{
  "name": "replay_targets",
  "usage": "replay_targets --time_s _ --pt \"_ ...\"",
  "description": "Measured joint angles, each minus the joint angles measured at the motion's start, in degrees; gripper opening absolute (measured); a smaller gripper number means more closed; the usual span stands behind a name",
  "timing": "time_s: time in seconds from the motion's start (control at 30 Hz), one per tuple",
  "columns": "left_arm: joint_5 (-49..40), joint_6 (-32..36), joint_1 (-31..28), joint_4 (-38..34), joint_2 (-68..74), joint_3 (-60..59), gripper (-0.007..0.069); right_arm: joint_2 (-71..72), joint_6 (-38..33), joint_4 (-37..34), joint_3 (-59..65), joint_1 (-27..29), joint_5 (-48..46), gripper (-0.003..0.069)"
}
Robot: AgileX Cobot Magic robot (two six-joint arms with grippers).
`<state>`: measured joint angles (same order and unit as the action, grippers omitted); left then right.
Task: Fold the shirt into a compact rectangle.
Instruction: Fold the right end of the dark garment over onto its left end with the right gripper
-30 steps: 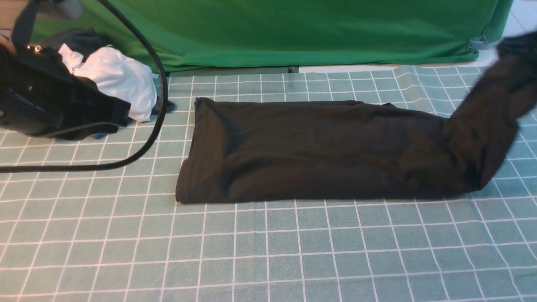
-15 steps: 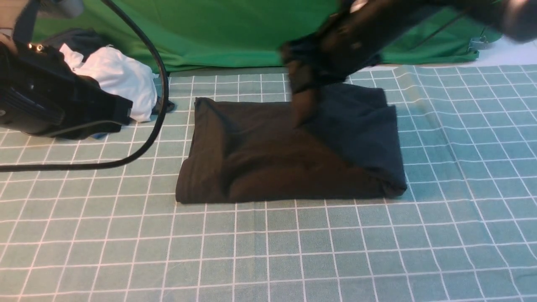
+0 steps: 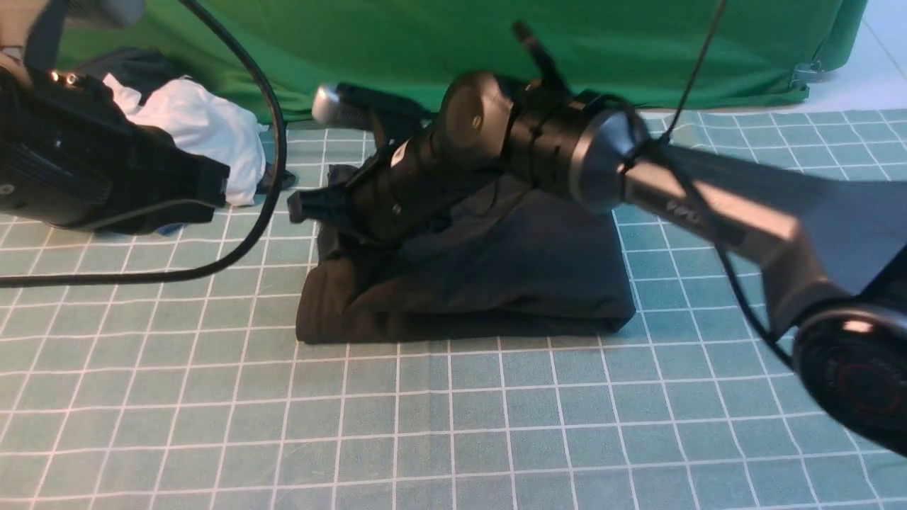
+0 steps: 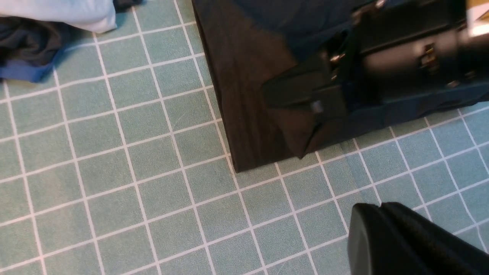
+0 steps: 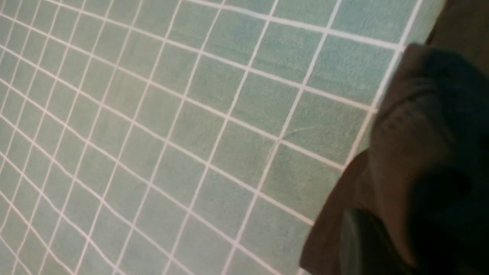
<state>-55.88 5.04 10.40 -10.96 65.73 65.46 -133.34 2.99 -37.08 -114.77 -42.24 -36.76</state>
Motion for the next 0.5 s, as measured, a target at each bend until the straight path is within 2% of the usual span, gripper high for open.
replay_targets --time_s 0.13,0.23,0.33,0.5 --pt "0.1 0.0 0.0 0.0 0.0 0.0 0.0011 -1.6 0.1 -1.8 -0.2 -0.7 0.9 0.0314" --pt "0.1 0.0 0.0 0.0 0.0 0.0 0.0011 -1.7 -2.1 -2.2 -2.2 -0.6 -1.2 0.0407" --pt "0.1 0.0 0.0 0.0 0.0 0.0 0.0011 -1.7 -4.9 -2.6 -6.6 0.2 -6.1 0.0451" --pt "0.2 -0.4 0.0 0.0 0.0 0.0 0.0011 -1.7 -8.1 -1.8 -16.3 2.9 -16.1 0.046"
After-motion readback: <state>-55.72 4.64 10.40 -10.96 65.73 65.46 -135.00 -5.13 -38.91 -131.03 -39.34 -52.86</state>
